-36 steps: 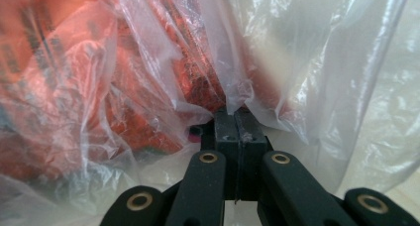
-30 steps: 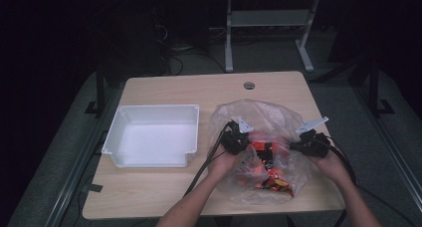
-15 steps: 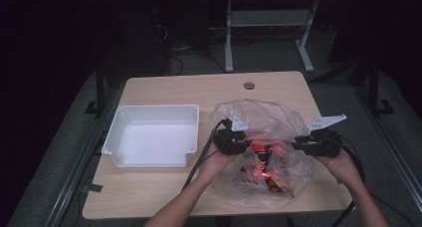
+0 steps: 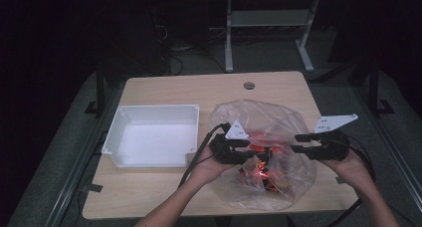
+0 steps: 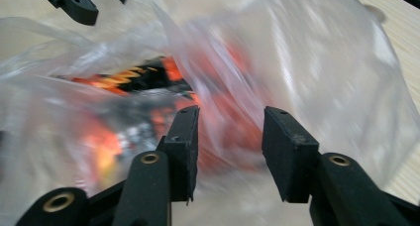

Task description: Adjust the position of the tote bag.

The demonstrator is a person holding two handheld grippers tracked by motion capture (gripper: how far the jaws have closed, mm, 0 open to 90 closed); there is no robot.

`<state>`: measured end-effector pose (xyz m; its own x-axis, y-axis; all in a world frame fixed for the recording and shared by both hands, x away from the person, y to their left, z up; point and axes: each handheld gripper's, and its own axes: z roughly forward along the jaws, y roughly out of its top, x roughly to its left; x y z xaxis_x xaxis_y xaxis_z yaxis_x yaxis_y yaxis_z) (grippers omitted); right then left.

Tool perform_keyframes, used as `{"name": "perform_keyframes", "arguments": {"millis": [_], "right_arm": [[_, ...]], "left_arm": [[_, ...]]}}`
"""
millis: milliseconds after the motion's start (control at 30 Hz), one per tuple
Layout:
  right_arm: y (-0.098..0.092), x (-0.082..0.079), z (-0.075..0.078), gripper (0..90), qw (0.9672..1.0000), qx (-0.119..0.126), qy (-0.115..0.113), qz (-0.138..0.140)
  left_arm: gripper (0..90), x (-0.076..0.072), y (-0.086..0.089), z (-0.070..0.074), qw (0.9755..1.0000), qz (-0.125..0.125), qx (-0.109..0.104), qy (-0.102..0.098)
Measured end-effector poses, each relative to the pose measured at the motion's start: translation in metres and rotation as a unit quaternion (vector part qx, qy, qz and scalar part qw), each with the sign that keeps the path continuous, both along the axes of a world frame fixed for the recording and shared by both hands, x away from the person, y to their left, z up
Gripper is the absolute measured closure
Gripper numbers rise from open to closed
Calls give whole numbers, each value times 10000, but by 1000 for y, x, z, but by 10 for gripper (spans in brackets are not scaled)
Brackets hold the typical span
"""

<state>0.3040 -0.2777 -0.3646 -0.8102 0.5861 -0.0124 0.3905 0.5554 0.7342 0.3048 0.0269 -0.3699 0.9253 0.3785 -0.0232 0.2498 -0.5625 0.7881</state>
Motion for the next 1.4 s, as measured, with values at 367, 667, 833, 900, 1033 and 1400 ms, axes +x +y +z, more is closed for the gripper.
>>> {"name": "perform_keyframes", "arguments": {"millis": [367,667,833,900,1033,1400], "right_arm": [[28,-23,7,496,9957,92,88,913],[48,-28,-4,403,9887,93,243,1478],[57,-26,-20,433,9884,-68,311,1486],[58,-24,-25,475,9888,-154,290,1454],[59,-20,-32,598,9903,-270,274,1334],[36,-28,-39,868,9935,-204,281,1079]], "left_arm": [[518,-20,-9,-1,9967,-810,0,106],[374,-20,-5,-17,9940,-1057,203,214],[391,-15,-1,-32,9940,-974,386,304],[427,-13,-1,-37,9941,-931,456,329],[545,-12,-2,-44,9925,-981,595,428],[878,-14,15,-41,9932,-952,591,328]]}}
